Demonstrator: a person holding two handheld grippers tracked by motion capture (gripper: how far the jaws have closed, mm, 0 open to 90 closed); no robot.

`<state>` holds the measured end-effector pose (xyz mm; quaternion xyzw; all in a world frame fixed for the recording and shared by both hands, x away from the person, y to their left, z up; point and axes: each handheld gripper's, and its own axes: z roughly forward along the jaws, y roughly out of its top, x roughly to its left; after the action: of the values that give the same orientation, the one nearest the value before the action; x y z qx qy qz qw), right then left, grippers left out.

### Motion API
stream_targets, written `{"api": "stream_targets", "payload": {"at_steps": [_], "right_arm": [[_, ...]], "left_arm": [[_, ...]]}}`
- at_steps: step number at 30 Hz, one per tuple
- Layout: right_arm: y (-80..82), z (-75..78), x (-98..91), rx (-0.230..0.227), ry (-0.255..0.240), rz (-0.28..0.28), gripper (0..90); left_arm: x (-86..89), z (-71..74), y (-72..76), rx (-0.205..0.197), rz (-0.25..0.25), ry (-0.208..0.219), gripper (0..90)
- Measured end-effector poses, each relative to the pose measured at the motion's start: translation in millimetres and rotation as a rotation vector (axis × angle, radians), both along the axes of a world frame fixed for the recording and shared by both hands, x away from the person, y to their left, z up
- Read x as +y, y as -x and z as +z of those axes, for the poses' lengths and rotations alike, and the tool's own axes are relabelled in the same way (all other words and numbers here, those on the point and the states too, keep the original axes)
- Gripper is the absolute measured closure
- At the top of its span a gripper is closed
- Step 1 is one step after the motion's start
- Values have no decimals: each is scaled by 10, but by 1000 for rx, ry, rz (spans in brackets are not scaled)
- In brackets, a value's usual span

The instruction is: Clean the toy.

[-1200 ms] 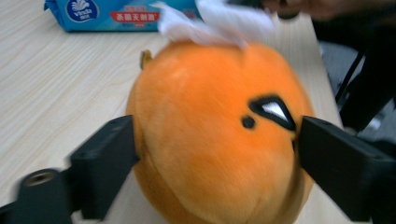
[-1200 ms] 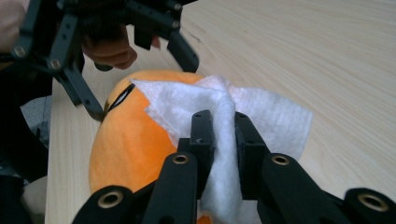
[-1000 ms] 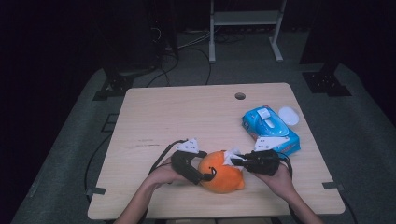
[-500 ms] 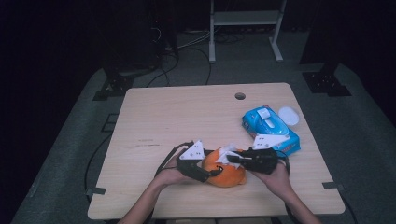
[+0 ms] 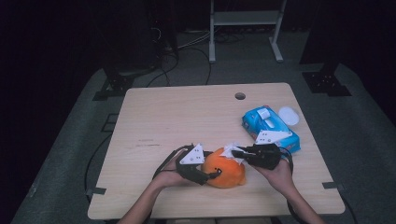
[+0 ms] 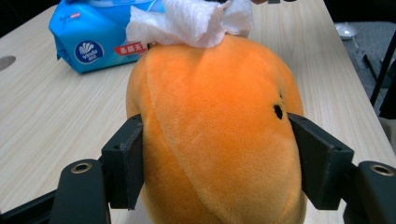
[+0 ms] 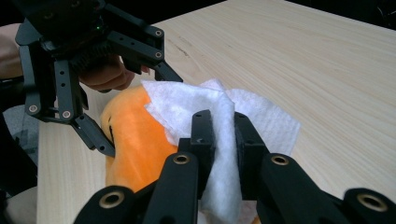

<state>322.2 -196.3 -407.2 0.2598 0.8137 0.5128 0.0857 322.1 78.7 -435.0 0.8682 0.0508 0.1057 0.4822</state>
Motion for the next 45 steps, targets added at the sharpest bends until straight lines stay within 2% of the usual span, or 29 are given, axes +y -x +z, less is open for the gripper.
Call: {"api": "stream_targets", "payload": {"at_steps": [2, 3, 4, 5, 6, 7, 10, 14, 15, 17, 18, 19, 21, 22, 24, 26, 29, 32, 35, 36, 39, 43, 45], "right_arm": [[14, 7, 24, -4, -4, 7, 803], [29, 28, 96, -11, -12, 29, 803], [29, 28, 96, -11, -12, 29, 803], [34, 57, 190, -21, -13, 52, 803], [34, 57, 190, -21, -13, 52, 803], [27, 87, 276, -30, -3, 69, 803], [1, 111, 327, -37, 13, 72, 803], [-88, 91, 281, -24, 28, 38, 804], [-128, 59, 204, 4, 11, 18, 803], [-148, 26, 122, 5, 16, -6, 803], [-154, 6, 73, 9, 11, -19, 804], [-156, -16, 22, 13, 14, -32, 804], [-156, -45, -29, 24, 7, -44, 804], [-158, -69, -67, 35, -8, -48, 804], [-144, -115, -151, 55, -24, -58, 804], [-120, -122, -193, 51, -16, -67, 803], [-87, -123, -236, 51, -6, -69, 803], [-58, -94, -213, 51, -14, -61, 803], [-53, -56, -126, 41, -23, -33, 803], [-54, -21, -19, 27, -19, -12, 803], [-95, 12, 74, 10, -2, 0, 803], [-165, -37, 9, 20, 12, -30, 803], [-175, -58, -25, 31, 1, -39, 803]], "left_arm": [[-31, 21, 27, -27, -5, -20, 282], [-51, 31, 56, -47, -13, -33, 282], [-51, 31, 56, -47, -13, -33, 281], [-69, 42, 81, -71, -19, -49, 280], [-69, 42, 81, -71, -19, -49, 280], [-81, 49, 108, -89, -24, -60, 280], [-77, 48, 113, -95, -25, -66, 280], [-45, 16, 83, -69, -21, -53, 281], [-23, 4, 60, -50, -16, -47, 281], [8, -10, 33, -25, -10, -36, 280], [8, -10, 33, -25, -10, -36, 278], [37, -34, 4, 5, -2, -16, 277], [48, -39, -11, 6, -4, -17, 275], [48, -49, -19, 20, -2, -2, 275], [44, -46, -32, 29, 1, -4, 273], [50, -52, -43, 48, 16, 5, 267], [70, -64, -59, 56, 17, 8, 268], [39, -48, -40, 36, -3, -5, 268], [23, -45, -23, 35, -11, -4, 266], [21, -43, -13, 31, -18, -12, 261], [27, -49, -11, 36, -15, -7, 261], [61, -66, -48, 66, 9, -2, 262], [67, -68, -51, 69, 14, -2, 262]]}}
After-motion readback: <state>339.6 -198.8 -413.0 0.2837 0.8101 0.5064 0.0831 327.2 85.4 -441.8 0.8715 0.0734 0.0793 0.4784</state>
